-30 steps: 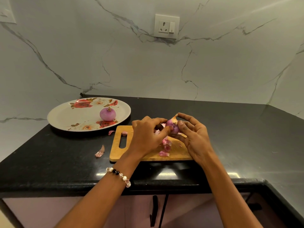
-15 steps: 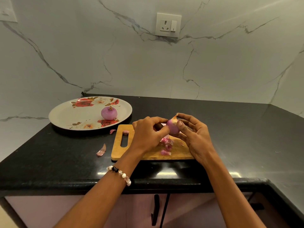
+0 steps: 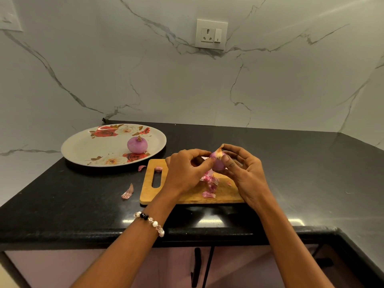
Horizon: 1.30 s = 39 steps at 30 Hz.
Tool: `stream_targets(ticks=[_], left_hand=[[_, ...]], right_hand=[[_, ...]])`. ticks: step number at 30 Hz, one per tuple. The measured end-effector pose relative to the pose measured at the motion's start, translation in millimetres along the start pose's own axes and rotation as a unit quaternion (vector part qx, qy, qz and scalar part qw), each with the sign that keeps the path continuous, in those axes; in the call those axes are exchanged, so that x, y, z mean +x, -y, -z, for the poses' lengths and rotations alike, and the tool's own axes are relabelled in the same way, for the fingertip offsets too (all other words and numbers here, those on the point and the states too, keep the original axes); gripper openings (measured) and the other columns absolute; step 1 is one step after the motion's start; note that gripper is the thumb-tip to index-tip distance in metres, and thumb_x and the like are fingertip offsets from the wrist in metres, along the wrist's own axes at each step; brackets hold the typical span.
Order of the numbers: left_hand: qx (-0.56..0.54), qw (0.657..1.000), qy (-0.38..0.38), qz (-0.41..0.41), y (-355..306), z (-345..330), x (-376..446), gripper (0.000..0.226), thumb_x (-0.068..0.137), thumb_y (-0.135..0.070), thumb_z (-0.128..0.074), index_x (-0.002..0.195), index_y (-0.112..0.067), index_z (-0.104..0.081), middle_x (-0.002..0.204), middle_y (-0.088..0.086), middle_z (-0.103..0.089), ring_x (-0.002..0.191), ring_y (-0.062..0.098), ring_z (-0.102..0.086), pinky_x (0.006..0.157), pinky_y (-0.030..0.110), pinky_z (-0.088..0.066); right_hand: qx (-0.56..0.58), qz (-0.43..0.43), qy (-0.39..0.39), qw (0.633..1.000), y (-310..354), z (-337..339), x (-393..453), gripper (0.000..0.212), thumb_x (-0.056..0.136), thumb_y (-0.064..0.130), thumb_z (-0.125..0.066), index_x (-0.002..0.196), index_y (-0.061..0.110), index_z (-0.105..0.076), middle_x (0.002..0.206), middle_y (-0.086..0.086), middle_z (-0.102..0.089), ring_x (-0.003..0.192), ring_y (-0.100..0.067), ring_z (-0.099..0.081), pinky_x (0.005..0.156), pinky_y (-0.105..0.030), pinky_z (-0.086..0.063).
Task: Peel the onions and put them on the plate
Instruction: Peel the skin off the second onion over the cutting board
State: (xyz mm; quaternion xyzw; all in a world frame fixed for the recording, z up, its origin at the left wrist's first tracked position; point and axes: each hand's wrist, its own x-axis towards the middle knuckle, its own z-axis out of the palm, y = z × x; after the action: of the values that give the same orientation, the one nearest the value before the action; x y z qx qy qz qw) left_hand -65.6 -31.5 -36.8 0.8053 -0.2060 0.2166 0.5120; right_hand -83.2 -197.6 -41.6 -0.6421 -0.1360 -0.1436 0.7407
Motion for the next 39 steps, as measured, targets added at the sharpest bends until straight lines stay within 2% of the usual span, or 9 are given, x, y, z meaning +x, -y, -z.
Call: stream_targets(ticks=[3, 9, 14, 22, 27, 32, 36, 39], left_hand=[[0.010, 1.000, 0.002, 0.000, -0.7, 0.5, -0.8, 0.042, 0.076, -0.052, -0.061, 0.104, -0.023, -0.072, 0.079, -0.012, -0.069, 0.074, 0.009, -0.066, 0.079, 0.051, -0.052], [0.013, 1.000, 0.007, 0.013, 1.3, 0.5, -1.0, 0.041, 0.076, -0.050, -0.060, 0.107, -0.026, -0.071, 0.083, -0.013, -0.070, 0.079, 0.010, -0.066, 0.084, 0.051, -0.051], [0.009, 1.000, 0.011, 0.018, 1.4, 1.3, 0.0, 0.028, 0.085, -0.026, -0.069, 0.111, -0.018, -0.069, 0.091, -0.002, -0.072, 0.080, 0.011, -0.066, 0.077, 0.038, -0.058], [0.011, 1.000, -0.007, 0.019, 5.3, -0.2, 1.3, 0.024, 0.084, -0.021, -0.069, 0.108, -0.021, -0.071, 0.088, -0.006, -0.072, 0.079, 0.009, -0.067, 0.078, 0.038, -0.058], [0.006, 0.999, -0.022, 0.025, 2.9, 0.9, 1.4, 0.019, 0.084, -0.016, -0.068, 0.103, -0.020, -0.072, 0.087, -0.006, -0.072, 0.078, 0.007, -0.066, 0.076, 0.030, -0.058], [-0.012, 0.999, -0.050, 0.010, 2.0, 2.5, 0.3, 0.015, 0.087, -0.023, -0.067, 0.098, -0.017, -0.074, 0.087, -0.004, -0.073, 0.079, 0.008, -0.067, 0.074, 0.033, -0.059], [0.042, 0.998, -0.027, -0.029, 6.8, -0.3, -0.1, 0.037, 0.079, -0.054, -0.065, 0.096, -0.022, -0.074, 0.085, -0.007, -0.073, 0.079, 0.008, -0.066, 0.076, 0.045, -0.055], [0.075, 0.996, -0.019, -0.052, 10.9, -4.6, 1.1, 0.041, 0.076, -0.056, -0.062, 0.096, -0.023, -0.075, 0.085, -0.006, -0.073, 0.079, 0.012, -0.065, 0.076, 0.051, -0.051]], right_hand=[[-0.002, -0.002, 0.014, 1.000, -0.3, -0.1, -0.2, 0.037, 0.083, 0.013, -0.067, 0.119, 0.009, -0.064, 0.110, -0.009, -0.072, 0.102, -0.026, -0.071, 0.080, -0.032, -0.061], [-0.023, 0.005, 0.012, 1.000, -3.5, 1.5, 1.5, 0.042, 0.081, 0.018, -0.070, 0.121, 0.009, -0.064, 0.114, -0.012, -0.070, 0.105, -0.028, -0.070, 0.085, -0.040, -0.060], [-0.028, 0.006, 0.012, 1.000, -4.4, 1.0, 3.0, 0.038, 0.081, 0.018, -0.070, 0.118, 0.013, -0.065, 0.113, -0.009, -0.070, 0.105, -0.027, -0.070, 0.083, -0.037, -0.060], [-0.046, 0.009, 0.010, 0.999, -5.1, 2.7, 2.6, 0.037, 0.082, 0.020, -0.069, 0.119, 0.014, -0.065, 0.114, -0.010, -0.070, 0.106, -0.026, -0.069, 0.085, -0.039, -0.060], [-0.033, 0.008, 0.012, 0.999, -4.2, 2.3, 1.5, 0.040, 0.082, 0.020, -0.068, 0.120, 0.012, -0.064, 0.114, -0.009, -0.070, 0.108, -0.025, -0.069, 0.085, -0.039, -0.060], [-0.044, 0.025, -0.014, 0.999, -2.6, 2.0, 2.6, 0.042, 0.079, 0.022, -0.070, 0.120, 0.014, -0.064, 0.114, -0.008, -0.070, 0.104, -0.024, -0.070, 0.084, -0.038, -0.060], [-0.041, 0.035, -0.033, 0.998, -2.9, 2.4, 3.8, 0.045, 0.077, 0.023, -0.072, 0.121, 0.017, -0.064, 0.114, -0.009, -0.070, 0.104, -0.024, -0.070, 0.085, -0.040, -0.060], [-0.035, 0.038, -0.039, 0.998, -1.9, 2.7, 3.7, 0.044, 0.078, 0.023, -0.072, 0.121, 0.019, -0.064, 0.114, -0.009, -0.069, 0.106, -0.024, -0.070, 0.085, -0.038, -0.060]])
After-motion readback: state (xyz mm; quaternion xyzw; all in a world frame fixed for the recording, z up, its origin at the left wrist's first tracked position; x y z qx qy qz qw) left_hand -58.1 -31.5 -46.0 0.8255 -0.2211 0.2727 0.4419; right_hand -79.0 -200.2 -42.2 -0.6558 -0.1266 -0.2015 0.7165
